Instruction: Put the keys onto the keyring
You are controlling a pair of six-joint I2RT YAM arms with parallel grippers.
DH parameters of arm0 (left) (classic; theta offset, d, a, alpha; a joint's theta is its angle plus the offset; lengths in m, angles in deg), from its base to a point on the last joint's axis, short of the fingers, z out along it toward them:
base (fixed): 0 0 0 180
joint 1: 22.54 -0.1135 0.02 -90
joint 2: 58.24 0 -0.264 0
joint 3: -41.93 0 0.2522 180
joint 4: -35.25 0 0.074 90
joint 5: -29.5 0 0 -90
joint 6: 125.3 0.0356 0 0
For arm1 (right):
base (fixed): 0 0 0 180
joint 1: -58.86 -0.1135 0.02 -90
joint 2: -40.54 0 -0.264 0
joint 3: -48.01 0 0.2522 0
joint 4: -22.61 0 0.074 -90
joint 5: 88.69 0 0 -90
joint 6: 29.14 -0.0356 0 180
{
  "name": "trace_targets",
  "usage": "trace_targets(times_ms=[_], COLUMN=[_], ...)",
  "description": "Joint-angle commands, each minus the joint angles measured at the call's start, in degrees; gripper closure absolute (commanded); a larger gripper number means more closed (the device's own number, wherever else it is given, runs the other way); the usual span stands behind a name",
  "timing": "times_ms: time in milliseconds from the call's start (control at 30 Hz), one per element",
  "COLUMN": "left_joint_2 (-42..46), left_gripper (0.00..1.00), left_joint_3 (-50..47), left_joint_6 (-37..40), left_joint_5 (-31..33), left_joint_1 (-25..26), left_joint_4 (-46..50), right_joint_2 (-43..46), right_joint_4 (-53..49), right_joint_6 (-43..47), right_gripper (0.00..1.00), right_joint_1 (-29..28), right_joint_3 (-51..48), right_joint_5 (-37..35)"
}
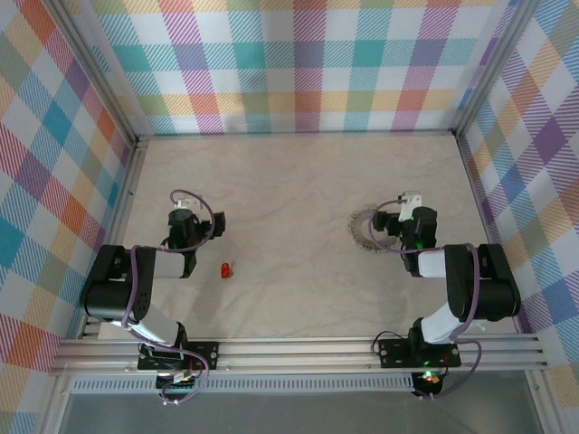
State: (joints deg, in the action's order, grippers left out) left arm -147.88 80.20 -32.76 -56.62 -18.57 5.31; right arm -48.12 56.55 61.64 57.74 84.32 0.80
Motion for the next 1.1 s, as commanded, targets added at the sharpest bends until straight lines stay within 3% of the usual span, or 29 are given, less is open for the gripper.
trace_targets(times_ms=[0, 267, 367, 433, 500, 567, 633, 733, 800, 867, 967, 1067], left_joint_2=[-0.1, -0.1, -0.1, -0.1, -0.1, 0.6, 2.1, 7.9, 11.5, 15.1, 20.7, 26.9], left_gripper=[0.00, 0.00, 0.00, 0.00, 0.00, 0.00, 0.00, 0.00, 0.00, 0.00, 0.00, 0.00], left_joint_3=[0.0, 0.0, 0.0, 0.0, 0.0, 0.0, 1.3, 6.6, 11.2, 16.1, 22.7, 28.5], left_joint_6=[-0.1, -0.1, -0.2, -0.2, -0.6, -1.5, -1.9, -4.6, -13.3, -20.7, -24.6, -31.5], left_joint_5=[-1.0, -1.1, -1.1, -1.1, -0.2, 2.2, 2.9, 6.9, 14.1, 14.8, 13.1, 15.4], left_joint_1=[-0.4, -0.4, -0.4, -0.4, -0.3, -0.4, -0.4, -0.1, 0.2, 0.1, 0.1, -0.1], left_joint_4=[-1.8, -1.8, -1.9, -1.8, -1.9, -1.3, 1.8, 17.2, 29.6, 42.6, 60.0, 73.8], right_joint_2=[0.7, 0.7, 1.3, 3.1, 4.4, 10.4, 18.8, 25.9, 28.8, 30.7, 30.3, 25.3], right_joint_4=[0.2, 0.1, 0.1, 2.5, 7.9, 1.0, -17.7, -35.0, -43.5, -51.6, -57.4, -63.6], right_joint_6=[-0.9, -0.9, -3.2, -5.0, -3.8, -4.0, -7.6, -10.9, -18.0, -24.9, -24.5, -22.9], right_gripper=[0.00, 0.00, 0.00, 0.00, 0.00, 0.00, 0.00, 0.00, 0.00, 0.00, 0.00, 0.00], right_joint_1=[0.3, 0.3, 0.4, 0.5, 0.4, 0.4, 0.4, 0.4, 0.4, 0.5, 0.5, 0.5], right_joint_3=[0.8, 0.8, 0.6, -1.6, -4.7, -4.5, 0.5, 6.7, 9.1, 11.2, 12.8, 16.0], right_joint_5=[1.0, 1.0, -4.3, -7.6, -5.7, -5.9, -9.2, -9.4, -12.0, -14.1, -8.0, 4.9])
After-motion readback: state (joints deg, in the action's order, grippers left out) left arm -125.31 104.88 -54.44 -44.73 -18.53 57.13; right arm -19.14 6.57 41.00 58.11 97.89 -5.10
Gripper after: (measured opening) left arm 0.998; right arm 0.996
